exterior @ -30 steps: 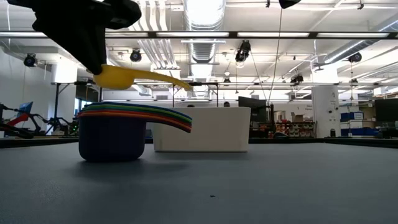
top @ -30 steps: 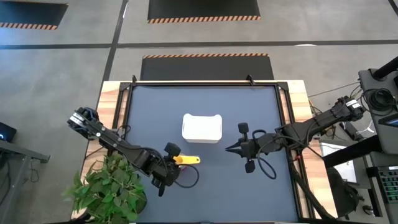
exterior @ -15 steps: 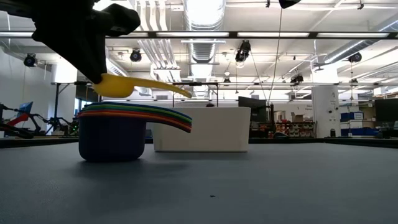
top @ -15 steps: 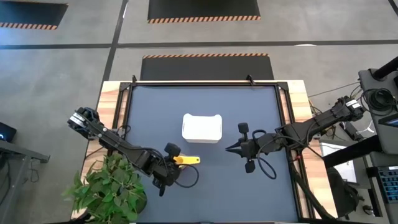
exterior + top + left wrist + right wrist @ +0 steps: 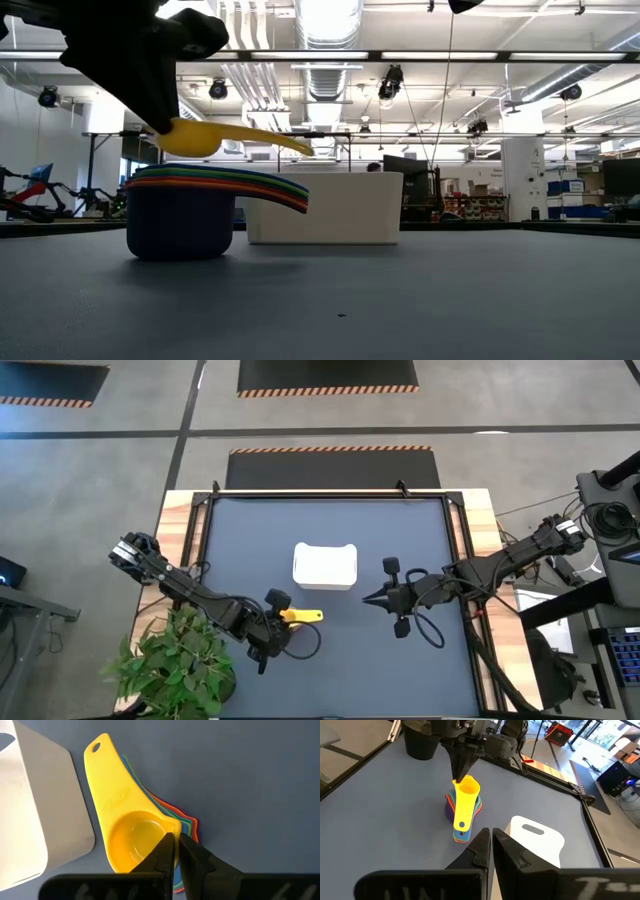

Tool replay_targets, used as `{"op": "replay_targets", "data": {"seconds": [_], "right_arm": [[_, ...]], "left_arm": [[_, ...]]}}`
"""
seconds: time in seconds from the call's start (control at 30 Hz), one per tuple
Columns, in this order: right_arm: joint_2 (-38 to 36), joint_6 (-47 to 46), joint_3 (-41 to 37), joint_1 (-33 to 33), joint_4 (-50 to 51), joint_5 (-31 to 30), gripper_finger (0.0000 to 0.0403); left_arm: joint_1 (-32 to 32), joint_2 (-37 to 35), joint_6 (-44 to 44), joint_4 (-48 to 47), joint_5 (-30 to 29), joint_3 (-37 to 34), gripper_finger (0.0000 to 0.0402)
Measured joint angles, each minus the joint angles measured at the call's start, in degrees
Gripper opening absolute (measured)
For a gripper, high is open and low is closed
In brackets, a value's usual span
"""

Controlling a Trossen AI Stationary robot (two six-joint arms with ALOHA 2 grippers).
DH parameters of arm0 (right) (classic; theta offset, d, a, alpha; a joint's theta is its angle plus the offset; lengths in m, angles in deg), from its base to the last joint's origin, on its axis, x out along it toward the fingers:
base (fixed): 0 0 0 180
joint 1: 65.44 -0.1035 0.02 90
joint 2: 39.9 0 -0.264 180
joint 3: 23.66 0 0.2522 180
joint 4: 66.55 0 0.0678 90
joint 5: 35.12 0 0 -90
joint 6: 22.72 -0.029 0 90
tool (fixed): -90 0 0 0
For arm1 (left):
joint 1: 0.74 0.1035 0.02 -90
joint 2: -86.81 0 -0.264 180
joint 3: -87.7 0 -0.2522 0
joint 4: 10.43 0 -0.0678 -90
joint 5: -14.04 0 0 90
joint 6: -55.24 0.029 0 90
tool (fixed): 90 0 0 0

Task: Nest measuring cups in basket
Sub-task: Stack the yellow measuring cup on the dark blue measuring cup

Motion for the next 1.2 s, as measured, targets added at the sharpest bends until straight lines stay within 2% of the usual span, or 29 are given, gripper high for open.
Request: {"op": "replay_targets", "data": {"seconds": [1.2], "right_arm": [[0.0, 0.0, 0.0, 0.0, 0.0, 0.0, 0.0009]], "left_arm": [[0.0, 1.2, 0.2, -0.9, 0.0, -0.7, 0.0]]}}
